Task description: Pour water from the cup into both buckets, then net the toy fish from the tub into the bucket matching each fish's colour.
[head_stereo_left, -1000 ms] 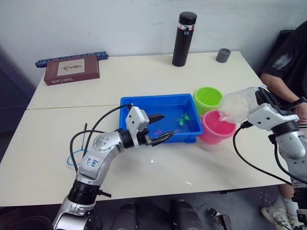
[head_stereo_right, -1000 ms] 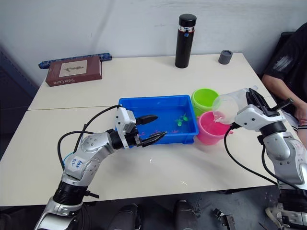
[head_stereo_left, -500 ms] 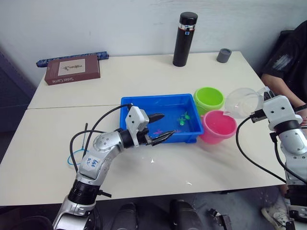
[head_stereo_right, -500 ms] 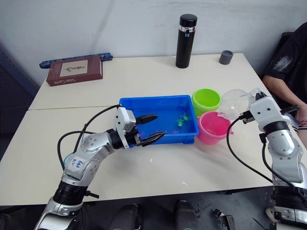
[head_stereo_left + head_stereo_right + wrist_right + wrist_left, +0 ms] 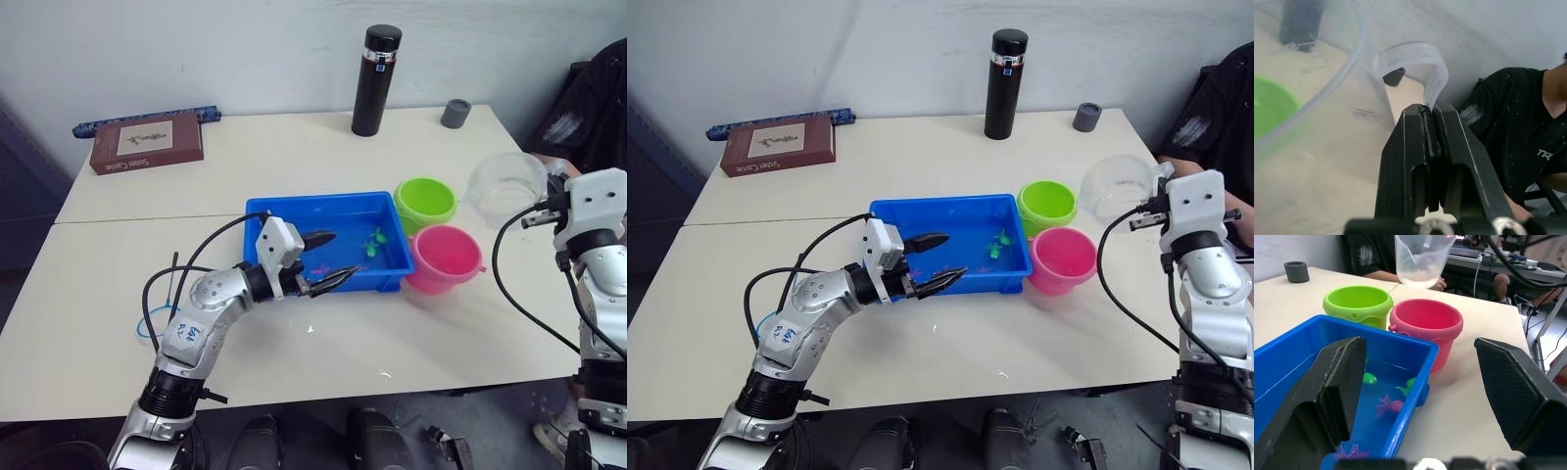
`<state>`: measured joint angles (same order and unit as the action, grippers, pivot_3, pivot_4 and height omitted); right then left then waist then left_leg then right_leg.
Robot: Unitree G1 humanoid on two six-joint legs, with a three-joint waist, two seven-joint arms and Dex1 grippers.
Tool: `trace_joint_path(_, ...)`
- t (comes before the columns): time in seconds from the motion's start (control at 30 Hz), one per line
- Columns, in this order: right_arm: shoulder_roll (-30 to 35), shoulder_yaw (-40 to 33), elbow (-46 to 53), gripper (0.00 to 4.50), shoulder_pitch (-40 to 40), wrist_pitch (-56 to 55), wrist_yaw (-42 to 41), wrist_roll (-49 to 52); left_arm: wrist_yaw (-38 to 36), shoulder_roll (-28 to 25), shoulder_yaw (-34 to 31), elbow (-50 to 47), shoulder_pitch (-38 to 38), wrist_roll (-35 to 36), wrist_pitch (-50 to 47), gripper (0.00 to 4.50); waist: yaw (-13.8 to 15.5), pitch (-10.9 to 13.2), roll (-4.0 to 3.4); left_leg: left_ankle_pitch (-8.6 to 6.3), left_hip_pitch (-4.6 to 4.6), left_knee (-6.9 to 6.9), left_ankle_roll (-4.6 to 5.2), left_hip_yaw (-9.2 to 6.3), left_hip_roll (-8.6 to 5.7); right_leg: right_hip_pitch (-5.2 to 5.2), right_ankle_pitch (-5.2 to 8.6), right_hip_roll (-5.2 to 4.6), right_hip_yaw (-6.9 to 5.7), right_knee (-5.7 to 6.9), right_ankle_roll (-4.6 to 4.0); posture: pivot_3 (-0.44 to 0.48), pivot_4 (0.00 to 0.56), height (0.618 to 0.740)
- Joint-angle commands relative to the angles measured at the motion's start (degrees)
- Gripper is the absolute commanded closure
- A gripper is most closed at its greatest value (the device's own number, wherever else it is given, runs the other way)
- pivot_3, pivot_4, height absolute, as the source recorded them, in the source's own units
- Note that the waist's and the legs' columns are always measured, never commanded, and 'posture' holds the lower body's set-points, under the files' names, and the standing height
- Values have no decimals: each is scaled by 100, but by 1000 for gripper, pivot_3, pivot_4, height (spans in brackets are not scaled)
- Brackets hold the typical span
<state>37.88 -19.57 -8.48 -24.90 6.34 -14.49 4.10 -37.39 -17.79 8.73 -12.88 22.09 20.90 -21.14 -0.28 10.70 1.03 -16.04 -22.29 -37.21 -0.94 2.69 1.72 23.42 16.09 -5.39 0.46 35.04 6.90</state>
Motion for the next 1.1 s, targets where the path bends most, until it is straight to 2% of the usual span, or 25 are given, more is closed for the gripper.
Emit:
trace_joint_path(0.03, 207, -158, -402, 4437, -435, -136, -11, 86, 59, 0, -106, -247, -54, -14, 92, 678, 2, 0, 0, 0, 0, 0, 1, 1, 0, 0, 0, 0, 0, 0, 0, 0, 150, 740)
trace_joint_path(0.3, 165, 213, -1486, 4437, -1147, -619, -178, -34, 215, -22, -270, -238, -36, -72, 107, 678, -14, 0, 0, 1, -1, 1, 1, 2, 0, 1, -1, 0, 1, 0, 1, 0, 150, 740)
trace_joint_path(0.47, 179, 607, -2681, 4437, -1882, -1293, -196, -342, 433, -55, -383, -237, -61, -207, 108, 678, -92, 0, 0, 2, 2, 2, 3, 5, 1, 2, -2, 1, 2, 2, 3, 0, 150, 740)
trace_joint_path(0.73, 240, 1102, -4066, 4437, -2749, -2250, -143, -788, 590, -69, -455, -389, -216, -244, 63, 678, -133, 0, 0, 4, -2, 3, 0, 12, 1, 3, -3, -4, 5, -6, 4, 0, 150, 740)
trace_joint_path(1.1, 320, 1769, -5086, 4437, -3316, -3301, 310, -1610, 720, -54, -458, -523, -319, -249, 21, 678, -139, 0, -1, 11, -1, 4, -12, 15, 2, 5, -3, -3, 7, -6, 4, 0, 150, 740)
